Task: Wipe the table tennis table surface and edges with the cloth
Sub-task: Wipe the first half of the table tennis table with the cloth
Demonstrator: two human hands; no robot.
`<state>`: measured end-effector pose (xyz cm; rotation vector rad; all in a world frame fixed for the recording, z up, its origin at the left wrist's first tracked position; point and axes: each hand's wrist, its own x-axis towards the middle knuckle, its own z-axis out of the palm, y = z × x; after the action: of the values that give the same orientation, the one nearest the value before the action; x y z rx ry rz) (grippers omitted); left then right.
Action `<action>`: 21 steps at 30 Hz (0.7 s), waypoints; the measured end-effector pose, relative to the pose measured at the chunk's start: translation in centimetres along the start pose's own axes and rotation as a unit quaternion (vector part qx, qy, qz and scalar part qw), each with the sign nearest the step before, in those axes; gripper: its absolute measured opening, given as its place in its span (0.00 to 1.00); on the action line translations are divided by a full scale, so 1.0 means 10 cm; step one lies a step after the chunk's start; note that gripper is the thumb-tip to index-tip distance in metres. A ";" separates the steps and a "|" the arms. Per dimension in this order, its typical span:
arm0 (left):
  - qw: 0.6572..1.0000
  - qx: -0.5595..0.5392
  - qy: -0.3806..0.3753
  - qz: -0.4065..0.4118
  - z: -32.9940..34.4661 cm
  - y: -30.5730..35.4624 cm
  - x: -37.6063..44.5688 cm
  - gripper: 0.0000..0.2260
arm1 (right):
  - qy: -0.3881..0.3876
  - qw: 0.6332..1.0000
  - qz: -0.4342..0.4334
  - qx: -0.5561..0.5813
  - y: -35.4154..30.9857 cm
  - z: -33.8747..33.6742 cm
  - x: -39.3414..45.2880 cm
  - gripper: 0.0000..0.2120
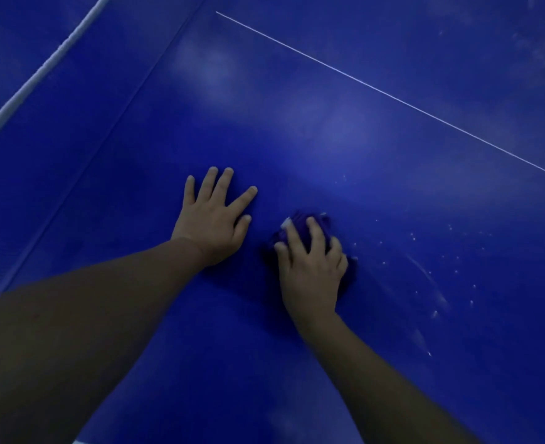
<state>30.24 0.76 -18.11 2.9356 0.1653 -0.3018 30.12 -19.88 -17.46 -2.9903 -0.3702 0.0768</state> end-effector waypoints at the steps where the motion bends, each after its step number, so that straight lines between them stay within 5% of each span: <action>1: 1.000 0.003 -0.001 0.005 -0.01 0.00 0.04 0.27 | -0.007 1.000 -0.028 -0.004 -0.04 0.01 -0.05 0.24; 5: 1.000 0.005 0.006 0.020 -0.02 -0.02 0.18 0.27 | -0.001 0.994 -0.110 -0.023 0.01 0.00 0.35 0.23; 11: 0.999 0.003 0.005 0.039 -0.06 -0.06 0.42 0.27 | 0.036 0.994 0.102 -0.004 0.32 -0.07 0.69 0.20; 15: 0.999 -0.003 0.011 0.036 -0.07 -0.03 0.57 0.27 | 0.039 0.997 0.065 0.000 -0.02 0.02 0.31 0.22; 21: 0.999 -0.010 0.022 0.030 -0.07 0.00 0.59 0.28 | 0.035 0.999 0.020 -0.010 -0.08 0.00 0.95 0.21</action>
<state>36.14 1.44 -18.64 2.9214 0.0851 -0.2260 39.10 -16.79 -17.68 -3.0106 -0.3045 -0.0269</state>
